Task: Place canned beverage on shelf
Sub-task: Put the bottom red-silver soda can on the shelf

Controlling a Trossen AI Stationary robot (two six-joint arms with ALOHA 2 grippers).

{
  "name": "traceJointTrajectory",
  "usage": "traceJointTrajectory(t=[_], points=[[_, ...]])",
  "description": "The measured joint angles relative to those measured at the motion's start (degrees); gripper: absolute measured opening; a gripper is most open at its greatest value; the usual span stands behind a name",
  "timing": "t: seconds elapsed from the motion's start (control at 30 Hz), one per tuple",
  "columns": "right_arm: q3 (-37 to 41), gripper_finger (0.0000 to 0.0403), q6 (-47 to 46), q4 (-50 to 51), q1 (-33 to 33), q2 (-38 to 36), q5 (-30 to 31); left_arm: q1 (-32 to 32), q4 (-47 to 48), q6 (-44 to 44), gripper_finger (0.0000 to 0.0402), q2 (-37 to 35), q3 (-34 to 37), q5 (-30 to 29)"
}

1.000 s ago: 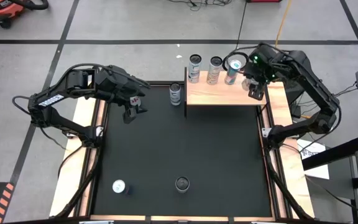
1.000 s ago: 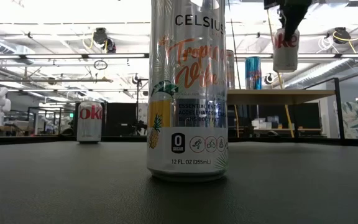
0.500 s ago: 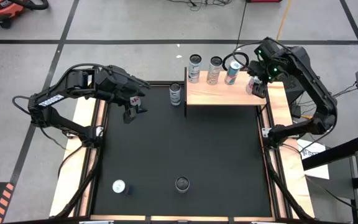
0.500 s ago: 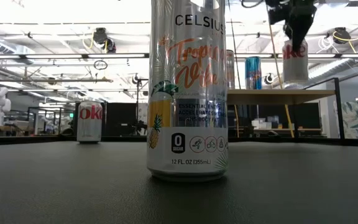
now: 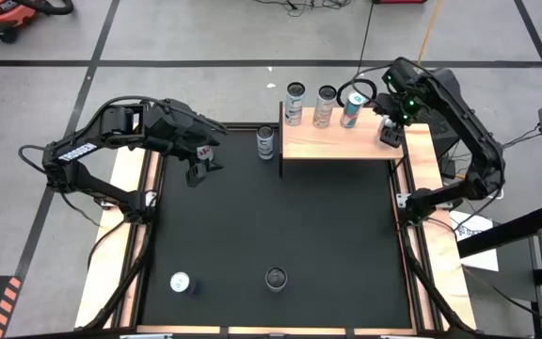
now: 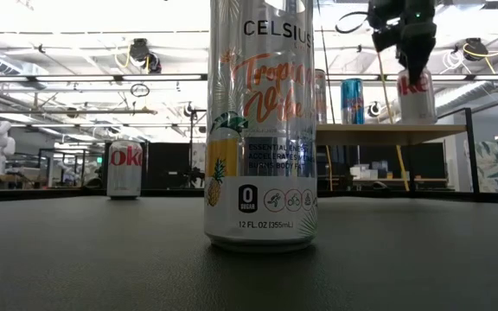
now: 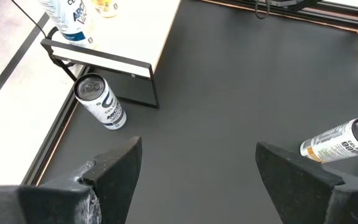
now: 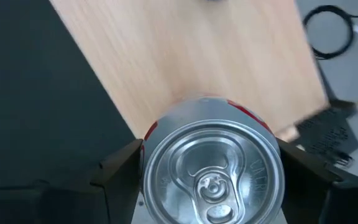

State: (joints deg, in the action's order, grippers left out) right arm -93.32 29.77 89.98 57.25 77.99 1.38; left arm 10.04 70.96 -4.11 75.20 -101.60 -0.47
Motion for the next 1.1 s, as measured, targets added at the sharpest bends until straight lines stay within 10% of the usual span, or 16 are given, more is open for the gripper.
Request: traceJointTrajectory(t=[1.1], points=[[-2.65, 0.034, -0.66, -4.09, 0.2, 0.05, 3.09, 0.02, -0.02, 1.83, 0.0318, 0.0, 0.0, 0.0]])
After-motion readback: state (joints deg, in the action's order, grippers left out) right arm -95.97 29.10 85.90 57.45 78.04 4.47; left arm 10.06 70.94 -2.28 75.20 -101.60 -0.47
